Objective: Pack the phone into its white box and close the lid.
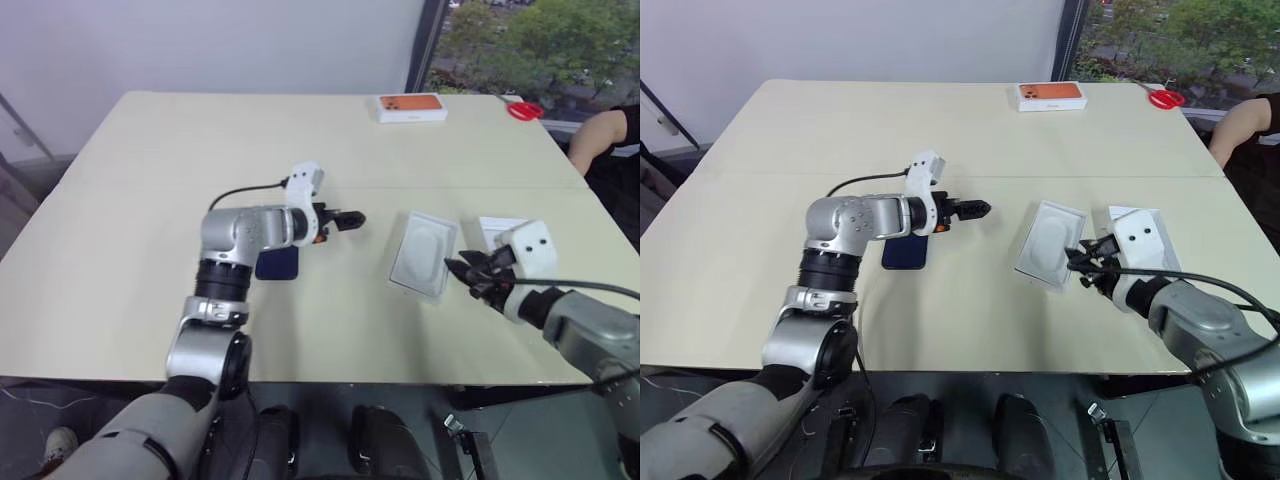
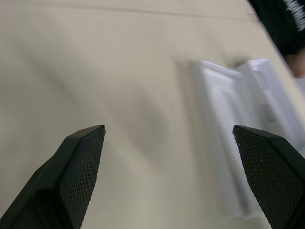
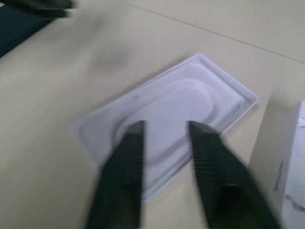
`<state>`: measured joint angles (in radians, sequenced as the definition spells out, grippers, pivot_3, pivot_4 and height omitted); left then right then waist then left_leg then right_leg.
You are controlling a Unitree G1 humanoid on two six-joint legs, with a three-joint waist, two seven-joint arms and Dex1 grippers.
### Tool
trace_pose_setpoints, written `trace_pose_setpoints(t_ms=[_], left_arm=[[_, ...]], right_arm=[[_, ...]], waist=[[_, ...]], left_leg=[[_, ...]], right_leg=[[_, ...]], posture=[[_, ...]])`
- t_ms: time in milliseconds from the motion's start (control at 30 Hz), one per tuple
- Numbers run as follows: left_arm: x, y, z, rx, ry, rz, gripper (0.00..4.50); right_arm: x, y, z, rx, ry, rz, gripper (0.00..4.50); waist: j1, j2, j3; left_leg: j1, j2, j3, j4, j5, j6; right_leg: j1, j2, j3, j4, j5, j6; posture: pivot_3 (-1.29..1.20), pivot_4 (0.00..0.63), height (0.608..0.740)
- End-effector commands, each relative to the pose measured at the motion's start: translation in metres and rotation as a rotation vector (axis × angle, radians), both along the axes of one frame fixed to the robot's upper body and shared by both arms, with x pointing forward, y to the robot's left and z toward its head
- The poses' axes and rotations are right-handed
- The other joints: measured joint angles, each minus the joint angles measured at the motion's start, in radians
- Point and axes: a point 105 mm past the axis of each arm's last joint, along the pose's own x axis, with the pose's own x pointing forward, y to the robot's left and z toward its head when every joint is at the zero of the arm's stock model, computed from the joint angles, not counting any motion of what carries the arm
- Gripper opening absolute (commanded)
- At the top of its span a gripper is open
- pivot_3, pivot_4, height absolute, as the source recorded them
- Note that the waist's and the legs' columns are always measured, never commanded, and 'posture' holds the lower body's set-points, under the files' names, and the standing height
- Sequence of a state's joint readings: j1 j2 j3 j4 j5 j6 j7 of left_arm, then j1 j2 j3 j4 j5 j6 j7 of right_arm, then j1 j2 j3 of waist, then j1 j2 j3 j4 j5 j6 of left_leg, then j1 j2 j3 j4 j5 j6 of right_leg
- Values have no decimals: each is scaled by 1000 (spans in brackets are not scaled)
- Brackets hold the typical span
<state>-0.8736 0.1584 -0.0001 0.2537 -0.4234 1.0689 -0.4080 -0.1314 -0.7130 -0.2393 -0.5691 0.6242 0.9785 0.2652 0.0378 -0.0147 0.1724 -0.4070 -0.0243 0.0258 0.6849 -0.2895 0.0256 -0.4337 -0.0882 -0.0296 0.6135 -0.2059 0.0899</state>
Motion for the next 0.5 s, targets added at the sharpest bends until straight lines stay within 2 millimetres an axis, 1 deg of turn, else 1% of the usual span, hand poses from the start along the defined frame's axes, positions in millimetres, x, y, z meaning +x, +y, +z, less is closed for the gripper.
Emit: trace_pose_setpoints(t_ms=[33, 100, 167, 233, 367, 500], left_arm=[[-11, 8, 0, 153, -204, -120, 4500], [-21, 19, -3, 193, -281, -194, 4500], [-31, 25, -2, 198, -341, -262, 4500], [-42, 28, 1, 202, -399, -329, 4500], [-57, 29, 3, 195, -443, -411, 4500], [-75, 27, 1, 179, -453, -495, 4500]], right_arm=[[21, -6, 0, -56, -4, -83, 12], [39, -8, -5, -81, 23, -126, 12], [54, -8, -8, -97, 40, -153, 12], [69, -3, -13, -100, 66, -156, 12], [85, 2, -20, -111, 92, -161, 12], [102, -3, -29, -156, 103, -221, 12]], waist=[[-1, 0, 0], [-9, 1, 0], [-6, 1, 0], [-10, 1, 0], [-7, 1, 0], [-23, 1, 0]], left_leg=[[0, 0, 1, 0, 0, 0], [0, 0, 1, 0, 0, 0], [-1, 0, 1, 0, 0, -1], [-1, 0, 1, 0, 0, -1], [-2, 0, 1, 0, 0, -1], [-2, -1, 2, 0, 0, 0]], right_leg=[[-1, 0, 0, 0, -1, -2], [-1, -1, 1, 0, -1, -3], [-2, -2, 2, 0, -1, -4], [-2, -3, 1, 0, -1, -4], [-2, -3, 0, -1, -1, -4], [-2, -1, 0, 0, 1, -1]], posture=[[0, 150, 740], [0, 150, 740], [0, 150, 740], [0, 150, 740], [0, 150, 740], [0, 150, 740]])
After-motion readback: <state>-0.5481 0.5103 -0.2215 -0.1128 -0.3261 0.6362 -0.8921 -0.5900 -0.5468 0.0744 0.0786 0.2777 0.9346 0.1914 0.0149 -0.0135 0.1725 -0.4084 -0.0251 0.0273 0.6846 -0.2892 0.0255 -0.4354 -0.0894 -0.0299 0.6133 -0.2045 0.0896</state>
